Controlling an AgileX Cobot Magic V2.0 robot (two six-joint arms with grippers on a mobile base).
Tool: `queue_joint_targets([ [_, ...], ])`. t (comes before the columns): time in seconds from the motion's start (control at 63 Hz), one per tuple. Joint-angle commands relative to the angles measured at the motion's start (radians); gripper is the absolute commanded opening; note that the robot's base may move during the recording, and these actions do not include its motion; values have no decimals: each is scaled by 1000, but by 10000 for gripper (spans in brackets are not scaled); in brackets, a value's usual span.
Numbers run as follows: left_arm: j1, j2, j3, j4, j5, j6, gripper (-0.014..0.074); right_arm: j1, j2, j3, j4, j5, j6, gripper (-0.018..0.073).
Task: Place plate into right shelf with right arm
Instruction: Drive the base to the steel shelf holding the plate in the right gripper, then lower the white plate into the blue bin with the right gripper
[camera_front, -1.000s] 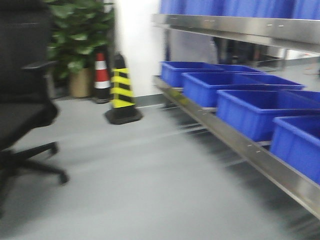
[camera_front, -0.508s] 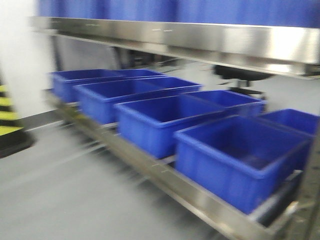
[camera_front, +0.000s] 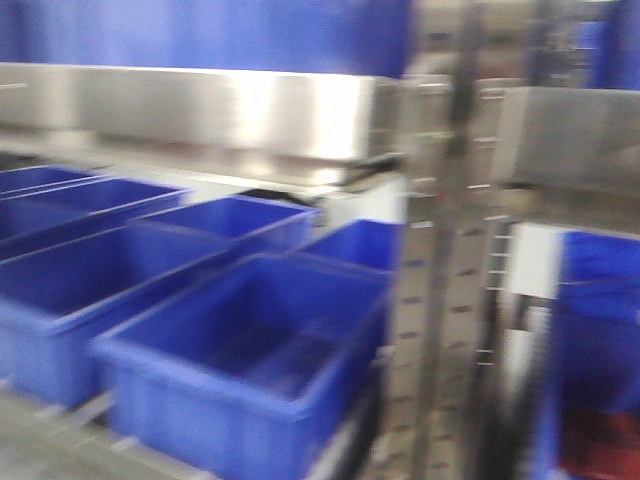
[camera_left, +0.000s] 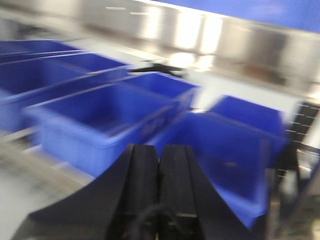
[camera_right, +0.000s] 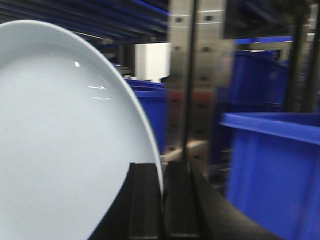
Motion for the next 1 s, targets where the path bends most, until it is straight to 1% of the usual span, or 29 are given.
queue_joint_targets([
  [0.0,-7,-4,10,-2,-84,-6,-47,-2,11,-31,0,-93,-5,56],
  [0.984,-7,-4,10,-2,-84,-6,-47,-2,11,-31,0,-92,-5,56],
])
